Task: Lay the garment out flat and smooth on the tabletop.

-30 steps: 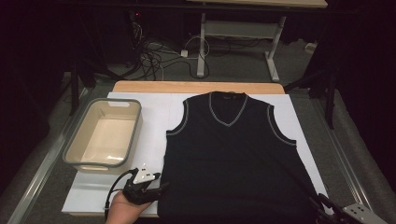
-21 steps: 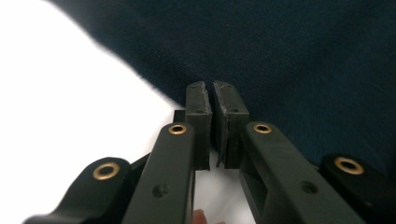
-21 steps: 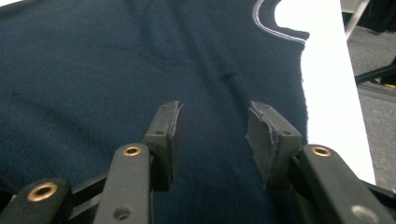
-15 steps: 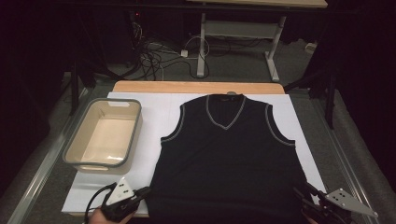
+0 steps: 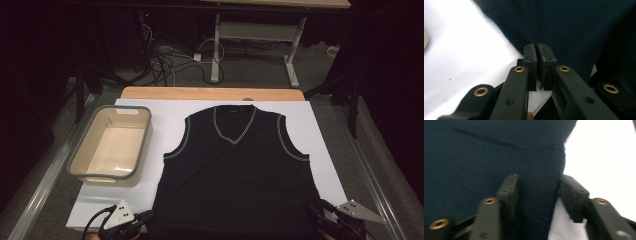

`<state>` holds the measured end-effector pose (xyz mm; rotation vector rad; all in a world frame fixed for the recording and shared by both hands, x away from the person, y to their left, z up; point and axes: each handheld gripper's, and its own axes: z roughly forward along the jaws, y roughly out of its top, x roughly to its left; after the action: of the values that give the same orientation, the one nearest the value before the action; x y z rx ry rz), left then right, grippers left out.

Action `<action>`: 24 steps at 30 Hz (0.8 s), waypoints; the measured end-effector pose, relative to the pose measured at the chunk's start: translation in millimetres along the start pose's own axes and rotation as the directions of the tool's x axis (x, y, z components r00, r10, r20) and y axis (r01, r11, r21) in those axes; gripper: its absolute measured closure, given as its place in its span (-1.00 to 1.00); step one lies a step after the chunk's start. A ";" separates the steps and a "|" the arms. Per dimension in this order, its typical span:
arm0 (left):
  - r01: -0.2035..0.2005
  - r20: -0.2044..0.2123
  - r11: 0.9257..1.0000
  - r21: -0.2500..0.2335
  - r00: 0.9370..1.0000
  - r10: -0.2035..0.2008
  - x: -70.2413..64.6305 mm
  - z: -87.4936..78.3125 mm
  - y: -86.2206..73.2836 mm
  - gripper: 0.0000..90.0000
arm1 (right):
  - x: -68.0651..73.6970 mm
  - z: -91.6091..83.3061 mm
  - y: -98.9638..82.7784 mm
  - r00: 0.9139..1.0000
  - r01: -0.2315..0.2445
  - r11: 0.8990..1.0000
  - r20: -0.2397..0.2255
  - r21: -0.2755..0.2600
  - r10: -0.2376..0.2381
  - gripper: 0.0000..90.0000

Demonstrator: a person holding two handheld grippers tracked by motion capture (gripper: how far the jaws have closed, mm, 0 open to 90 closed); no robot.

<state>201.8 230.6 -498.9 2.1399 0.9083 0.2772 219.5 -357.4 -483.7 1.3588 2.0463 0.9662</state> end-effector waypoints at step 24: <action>-0.048 0.065 0.999 -0.003 0.997 0.048 -20.0 1.5 2.5 0.72 | -9.3 -49.1 -33.9 1.000 -0.016 0.999 -0.024 -0.039 0.016 0.59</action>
<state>189.4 214.9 -496.2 2.1588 0.8201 0.2307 167.9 -388.6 -479.3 1.3512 2.0261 1.0293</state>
